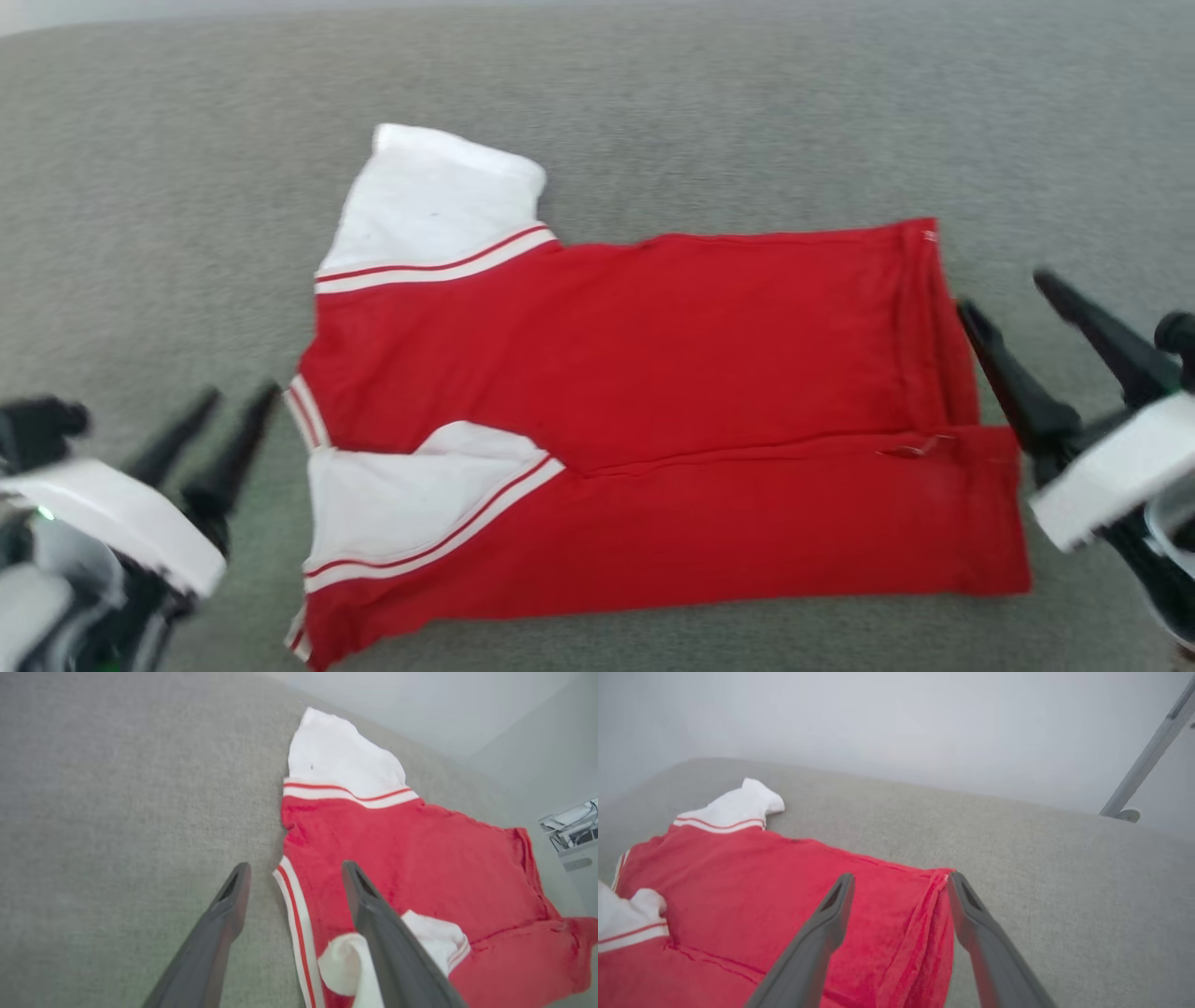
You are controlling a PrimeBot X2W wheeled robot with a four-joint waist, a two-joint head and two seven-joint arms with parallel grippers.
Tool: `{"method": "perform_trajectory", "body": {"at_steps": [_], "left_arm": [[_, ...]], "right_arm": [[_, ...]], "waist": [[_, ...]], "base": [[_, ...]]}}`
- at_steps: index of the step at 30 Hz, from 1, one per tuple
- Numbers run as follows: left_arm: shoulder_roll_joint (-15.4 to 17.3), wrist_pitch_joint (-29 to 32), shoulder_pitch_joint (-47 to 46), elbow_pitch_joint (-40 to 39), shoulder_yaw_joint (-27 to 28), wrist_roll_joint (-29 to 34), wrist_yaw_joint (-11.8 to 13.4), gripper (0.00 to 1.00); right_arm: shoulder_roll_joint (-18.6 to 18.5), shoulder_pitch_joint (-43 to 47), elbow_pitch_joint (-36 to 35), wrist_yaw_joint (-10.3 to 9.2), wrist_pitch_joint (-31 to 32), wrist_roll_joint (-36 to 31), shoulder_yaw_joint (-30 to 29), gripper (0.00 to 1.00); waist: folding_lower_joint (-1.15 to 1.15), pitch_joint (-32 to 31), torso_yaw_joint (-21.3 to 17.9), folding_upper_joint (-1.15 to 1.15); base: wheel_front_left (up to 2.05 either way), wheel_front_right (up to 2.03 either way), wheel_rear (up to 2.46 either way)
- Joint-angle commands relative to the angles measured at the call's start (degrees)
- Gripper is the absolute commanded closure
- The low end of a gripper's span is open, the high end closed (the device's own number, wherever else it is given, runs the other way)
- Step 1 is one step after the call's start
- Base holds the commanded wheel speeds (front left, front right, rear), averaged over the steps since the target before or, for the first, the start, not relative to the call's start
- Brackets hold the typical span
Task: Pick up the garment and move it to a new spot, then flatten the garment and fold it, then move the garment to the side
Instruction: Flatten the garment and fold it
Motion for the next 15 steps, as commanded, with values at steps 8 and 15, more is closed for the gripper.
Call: {"method": "perform_trajectory", "body": {"at_steps": [8, 15], "left_arm": [[0.3, -1.3, -9.7, 7.4, 6.0, 3.2, 0.2, 0.00], [1.5, 11.7, -22.8, 15.3, 3.6, 5.9, -2.4, 0.00]], "right_arm": [[6.4, -5.1, 5.7, -0.04, -12.7, -2.5, 2.4, 0.00], [7.8, -6.2, 8.4, -0.03, -15.5, -0.9, 2.9, 0.00]], "waist": [[0.00, 1.5, -8.8, 0.00], [0.00, 3.6, -13.7, 0.00]], "base": [[0.00, 0.00, 0.00], [0.00, 0.00, 0.00]]}}
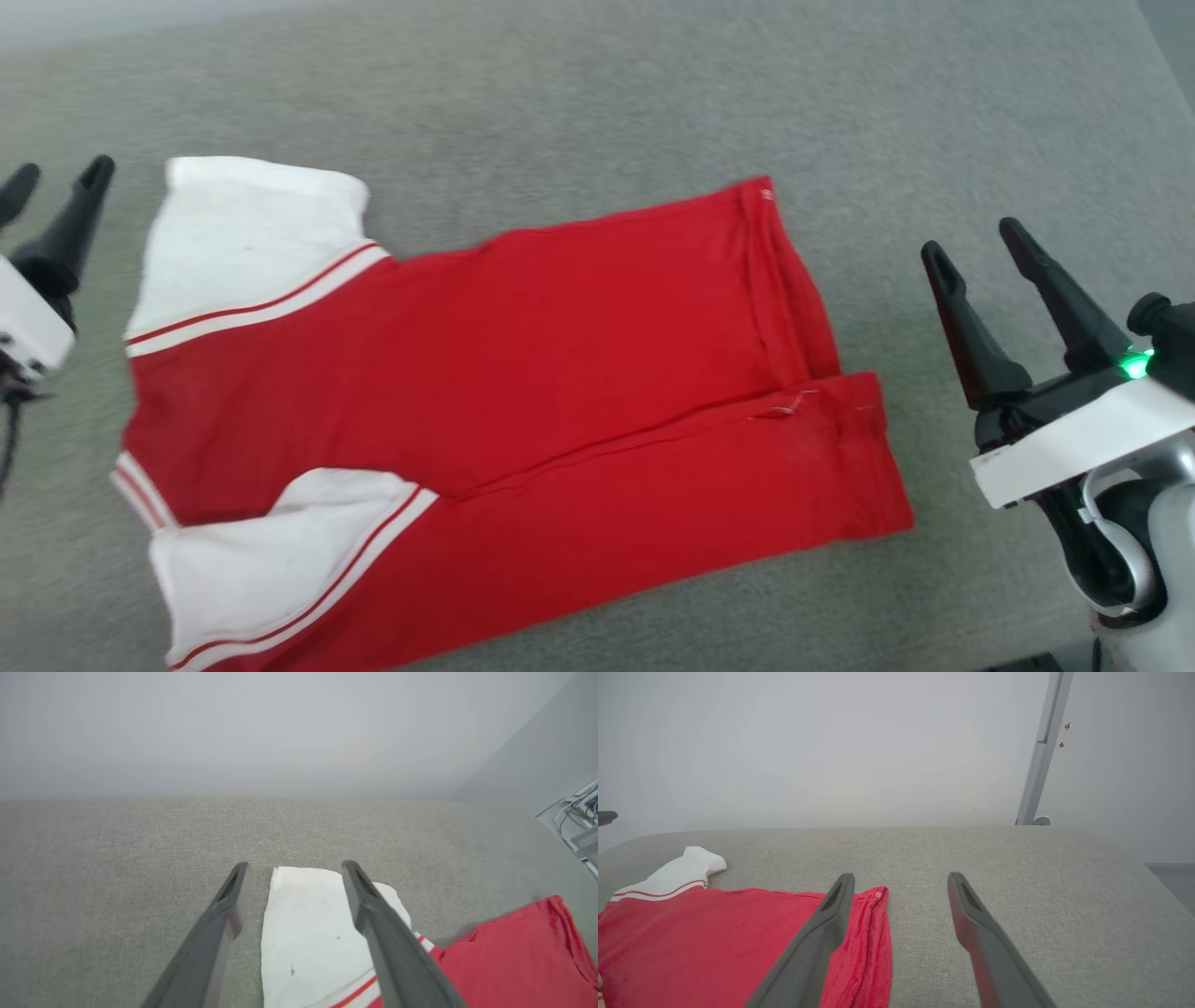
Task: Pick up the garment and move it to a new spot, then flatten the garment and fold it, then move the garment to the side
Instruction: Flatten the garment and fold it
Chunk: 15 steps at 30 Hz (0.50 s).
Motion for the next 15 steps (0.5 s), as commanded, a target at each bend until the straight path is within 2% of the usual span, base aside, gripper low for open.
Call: {"method": "perform_trajectory", "body": {"at_steps": [1, 4, 8, 11, 15], "left_arm": [[0.1, 2.9, -2.1, 1.3, -0.9, 0.4, -1.0, 0.00], [0.0, 13.0, -7.6, 5.9, -3.3, 0.4, -2.9, 0.00], [0.2, 25.7, -13.8, 9.8, -6.1, 0.2, -3.5, 0.00], [-0.3, 31.4, -17.3, 13.0, -7.2, 0.7, -4.0, 0.00], [-0.3, 35.6, -21.2, 16.8, -8.3, 2.4, -4.3, 0.00]], "right_arm": [[0.6, -1.1, 0.3, -0.03, -0.6, 0.5, 0.2, 0.00], [0.5, -1.5, 0.8, -0.03, -0.5, 1.4, 1.0, 0.00], [0.1, -2.3, 1.3, -0.03, -0.2, 2.1, 2.6, 0.00], [-0.1, -2.8, 1.6, -0.03, -0.3, 2.7, 3.7, 0.00], [-0.2, -3.8, 2.0, -0.03, -0.9, 3.1, 4.8, 0.00]], "waist": [[0.00, 1.6, -1.9, 0.00], [0.00, 3.0, -3.4, 0.00], [0.00, 4.6, -4.8, 0.00], [0.00, 6.1, -5.7, 0.00], [0.00, 7.6, -6.7, 0.00]], "base": [[0.00, 0.00, 0.00], [0.00, 0.00, 0.00], [0.00, 0.00, 0.00], [0.00, 0.00, 0.00], [0.00, 0.00, 0.00]]}}
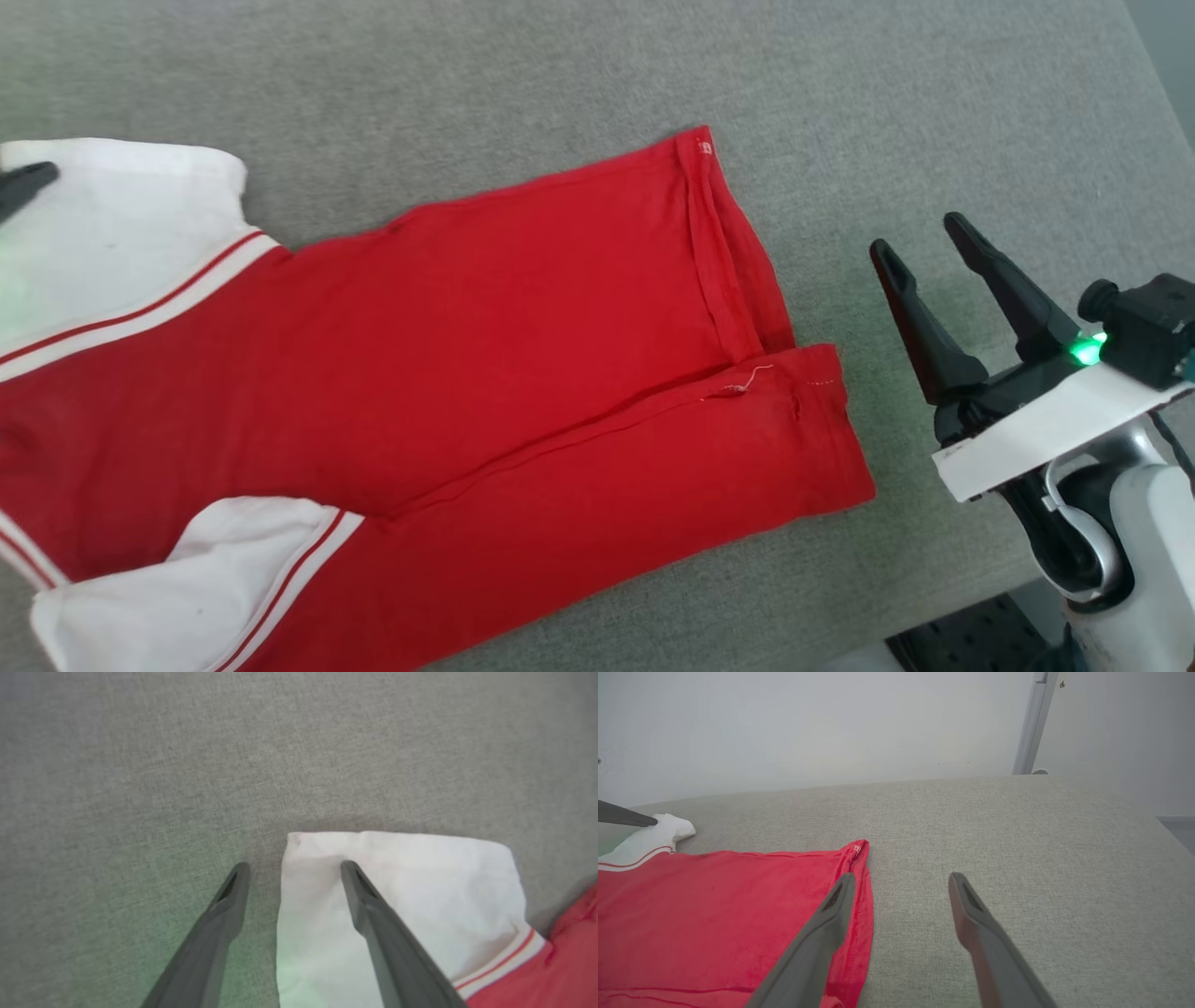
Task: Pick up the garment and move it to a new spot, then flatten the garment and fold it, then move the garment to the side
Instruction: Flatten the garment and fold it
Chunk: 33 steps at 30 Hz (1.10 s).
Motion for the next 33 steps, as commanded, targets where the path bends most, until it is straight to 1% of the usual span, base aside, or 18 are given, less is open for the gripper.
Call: {"method": "perform_trajectory", "body": {"at_steps": [1, 5, 6, 7, 8, 9, 14, 18, 20, 23, 27, 29, 33], "left_arm": [[-0.4, 1.3, -1.0, 1.1, -0.2, 0.3, -0.3, 0.00], [-2.2, 6.3, -1.3, 3.6, -1.0, -2.1, -1.8, 0.00], [-2.5, 7.0, -1.4, 4.0, -0.9, -2.8, -2.1, 0.09], [-2.8, 7.5, -1.5, 4.4, -0.8, -3.3, -2.3, 0.54], [-3.1, 8.2, -1.7, 4.4, -0.9, -3.7, -2.7, 0.62], [-3.3, 8.6, -1.9, 4.6, -0.9, -4.0, -3.0, 1.00], [-4.0, 8.6, -2.9, 5.3, -1.0, -3.9, -3.7, 1.00], [-5.3, 6.4, -3.7, 5.7, -0.9, -3.0, -4.2, 1.00], [-6.4, 5.6, -4.0, 5.6, -1.2, -2.4, -4.6, 1.00], [-8.1, 4.7, -4.5, 5.6, -1.8, -1.8, -4.9, 1.00], [-10.7, 3.6, -5.1, 5.9, -2.0, -2.6, -5.3, 1.00], [-11.8, 3.1, -5.2, 6.0, -2.3, -2.5, -5.5, 1.00], [-13.6, 2.2, -5.8, 5.9, -3.0, -2.5, -5.5, 1.00]], "right_arm": [[0.0, -0.9, 0.2, -0.03, -0.6, 0.4, 0.2, 0.00], [-0.2, -1.4, 0.9, -0.03, -0.9, 0.8, 0.6, 0.00], [-0.3, -1.5, 1.0, -0.03, -0.9, 0.8, 0.6, 0.00], [-0.4, -1.6, 1.1, -0.03, -0.8, 0.9, 0.7, 0.00], [-0.5, -1.8, 1.2, -0.03, -0.5, 1.0, 0.8, 0.00], [-0.8, -2.1, 1.3, -0.03, -0.2, 1.0, 0.8, 0.00], [-1.6, -4.1, 1.4, -0.03, 0.9, 1.0, 1.3, 0.00], [-2.7, -8.1, 3.2, -0.03, 4.4, 1.1, 3.8, 0.00], [-3.7, -10.7, 5.0, -0.03, 8.2, 2.0, 5.7, 0.00], [-6.0, -15.8, 7.8, -0.03, 15.8, 2.9, 9.7, 0.00], [-7.6, -22.8, 11.9, -0.04, 25.2, 6.2, 14.0, 0.00], [-7.8, -26.2, 14.1, -0.04, 29.9, 8.6, 16.3, 0.00], [-7.3, -32.5, 18.9, -0.03, 36.1, 11.8, 19.5, 0.00]], "waist": [[0.00, 0.9, -0.9, 0.00], [0.00, 1.4, -1.2, 0.00], [0.00, 1.5, -1.2, 0.00], [0.00, 1.6, -1.1, 0.00], [0.00, 1.7, -1.1, 0.00], [0.00, 1.7, -0.9, 0.00], [0.00, 2.1, -0.1, 0.00], [0.00, 2.3, 0.8, 0.00], [0.00, 2.3, 1.6, 0.00], [0.00, 2.2, 3.1, 0.00], [0.00, 2.1, 5.4, 0.00], [0.00, 2.1, 6.4, 0.00], [0.00, 2.4, 8.2, 0.00]], "base": [[0.00, 0.00, 0.00], [0.00, 0.00, 0.00], [0.00, 0.00, 0.00], [0.00, 0.00, 0.00], [0.00, 0.00, 0.00], [0.00, 0.00, 0.00], [0.00, 0.00, 0.00], [0.00, 0.00, 0.00], [0.00, 0.00, 0.00], [0.00, 0.00, 0.00], [0.00, 0.00, 0.00], [0.00, 0.00, 0.00], [0.00, 0.00, 0.00]]}}
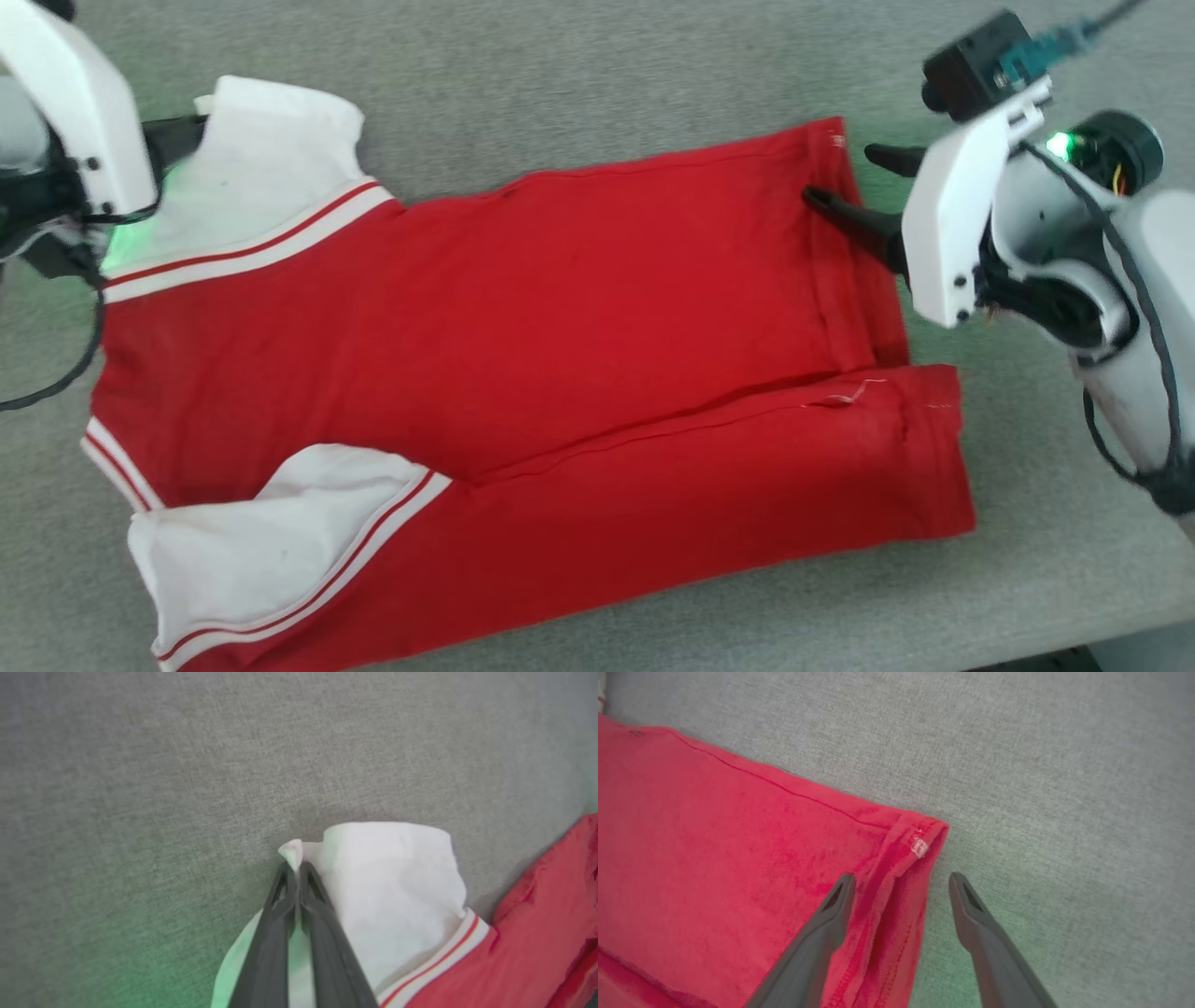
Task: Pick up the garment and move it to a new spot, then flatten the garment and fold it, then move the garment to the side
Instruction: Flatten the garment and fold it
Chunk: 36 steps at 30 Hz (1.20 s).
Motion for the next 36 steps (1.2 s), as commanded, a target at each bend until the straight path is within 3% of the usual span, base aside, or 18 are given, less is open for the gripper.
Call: {"method": "perform_trajectory", "body": {"at_steps": [1, 5, 8, 9, 11, 24, 36], "left_arm": [[-1.0, -0.2, 0.1, -0.3, -1.0, -0.3, -0.2, 1.00], [-2.0, -1.1, -0.2, -1.3, -1.9, -0.7, -0.2, 1.00], [-2.2, -1.8, -0.2, -2.0, -2.5, -1.2, -0.2, 1.00], [-2.2, -2.0, -0.1, -2.3, -2.7, -1.3, -0.2, 1.00], [-2.2, -2.6, 0.2, -2.9, -3.0, -1.9, -0.2, 1.00], [-0.8, -11.4, 5.5, -10.7, -2.0, -6.9, -0.2, 1.00], [10.1, -32.0, 26.6, -33.6, -3.4, -7.5, -0.2, 1.00]], "right_arm": [[0.3, -2.0, 2.0, -0.03, 1.7, 0.6, 1.2, 0.00], [0.6, -5.5, 6.3, -0.03, 6.2, 1.3, 5.0, 0.00], [1.0, -6.5, 8.3, -0.03, 6.2, 2.0, 6.6, 0.00], [1.1, -6.7, 8.9, -0.03, 6.1, 2.1, 7.1, 0.39], [1.3, -6.5, 10.4, -0.03, 6.4, 2.8, 7.5, 1.00], [-1.7, -3.8, 10.2, -0.04, -2.0, 4.9, 6.1, 1.00], [-10.3, 10.8, 0.5, -0.04, -4.3, 7.6, 3.1, 1.00]], "waist": [[0.00, 0.2, 1.2, 0.00], [0.00, 0.2, 2.5, 0.00], [0.00, 0.0, 3.0, 0.00], [0.00, -0.1, 3.1, 0.00], [0.00, -0.6, 3.3, 0.00], [0.00, -8.0, 7.1, 0.00], [0.00, -16.8, 12.9, 0.00]], "base": [[0.00, 0.00, 0.00], [0.00, 0.00, 0.00], [0.00, 0.00, 0.00], [0.00, 0.00, 0.00], [0.00, 0.00, 0.00], [0.00, 0.00, 0.00], [0.00, 0.00, 0.00]]}}
